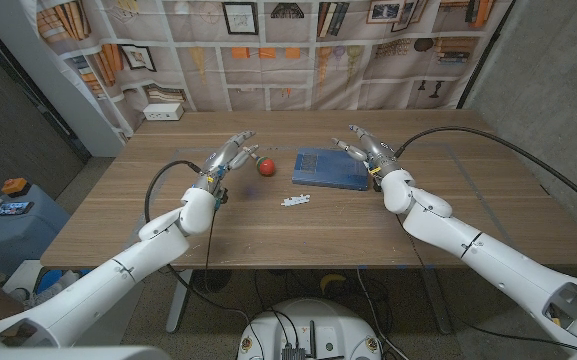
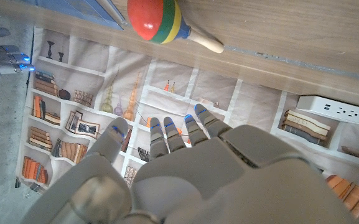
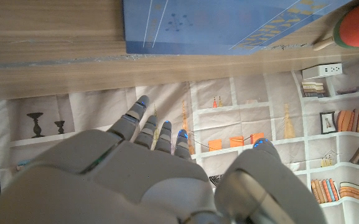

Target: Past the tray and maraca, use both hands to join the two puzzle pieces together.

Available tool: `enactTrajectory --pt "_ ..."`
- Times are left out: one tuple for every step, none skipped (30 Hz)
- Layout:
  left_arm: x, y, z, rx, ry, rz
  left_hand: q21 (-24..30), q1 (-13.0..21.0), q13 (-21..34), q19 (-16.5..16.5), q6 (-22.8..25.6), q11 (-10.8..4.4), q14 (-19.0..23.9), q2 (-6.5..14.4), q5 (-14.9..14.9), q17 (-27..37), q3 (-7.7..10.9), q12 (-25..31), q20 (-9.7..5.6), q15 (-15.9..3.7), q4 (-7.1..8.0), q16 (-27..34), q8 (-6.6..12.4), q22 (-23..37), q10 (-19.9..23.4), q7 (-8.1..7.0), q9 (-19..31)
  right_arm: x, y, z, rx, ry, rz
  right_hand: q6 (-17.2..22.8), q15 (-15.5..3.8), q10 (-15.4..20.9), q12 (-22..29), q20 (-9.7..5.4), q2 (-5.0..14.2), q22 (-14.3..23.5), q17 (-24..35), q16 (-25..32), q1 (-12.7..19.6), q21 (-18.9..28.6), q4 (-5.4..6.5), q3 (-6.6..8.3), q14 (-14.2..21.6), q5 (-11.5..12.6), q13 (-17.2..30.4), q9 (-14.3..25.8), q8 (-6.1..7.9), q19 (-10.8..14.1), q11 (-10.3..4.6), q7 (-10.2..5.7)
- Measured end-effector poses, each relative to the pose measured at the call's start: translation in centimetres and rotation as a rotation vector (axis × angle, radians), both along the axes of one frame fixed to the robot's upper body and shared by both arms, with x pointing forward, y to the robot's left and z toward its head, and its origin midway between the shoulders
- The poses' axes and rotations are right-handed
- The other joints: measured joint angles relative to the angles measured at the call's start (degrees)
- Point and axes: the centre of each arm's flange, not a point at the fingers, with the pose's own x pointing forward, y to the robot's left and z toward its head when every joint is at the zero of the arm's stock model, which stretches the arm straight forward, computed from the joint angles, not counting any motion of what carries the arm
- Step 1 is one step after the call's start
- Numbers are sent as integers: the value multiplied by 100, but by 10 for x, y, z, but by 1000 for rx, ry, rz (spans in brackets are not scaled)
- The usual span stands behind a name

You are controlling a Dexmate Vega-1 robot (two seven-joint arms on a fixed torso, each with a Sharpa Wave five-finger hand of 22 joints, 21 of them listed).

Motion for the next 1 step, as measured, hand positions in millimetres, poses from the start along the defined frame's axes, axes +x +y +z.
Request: enactTrajectory --pt "0 0 0 -11 -2 -4 0 0 0 0 8 2 0 0 0 0 0 0 0 0 0 0 0 0 -2 8 0 1 -1 0 4 1 0 0 -2 0 0 0 0 0 0 0 0 0 0 0 2 0 0 0 0 0 0 0"
